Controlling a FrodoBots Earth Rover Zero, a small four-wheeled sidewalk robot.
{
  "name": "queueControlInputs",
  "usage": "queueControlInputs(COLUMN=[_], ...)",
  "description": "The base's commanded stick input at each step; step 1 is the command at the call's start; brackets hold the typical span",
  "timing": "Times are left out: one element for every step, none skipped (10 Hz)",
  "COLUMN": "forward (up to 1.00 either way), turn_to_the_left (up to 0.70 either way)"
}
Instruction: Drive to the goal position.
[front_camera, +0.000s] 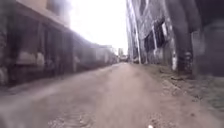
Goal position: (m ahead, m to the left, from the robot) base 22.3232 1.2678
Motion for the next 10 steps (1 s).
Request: queueControlInputs(forward=[0.50,0.50,0.50,0.50,0.50,0.50,0.50,0.50,0.50,0.50], turn_to_the_left=[0.00,0.00,0.00,0.00,0.00,0.00,0.00,0.00,0.00,0.00])
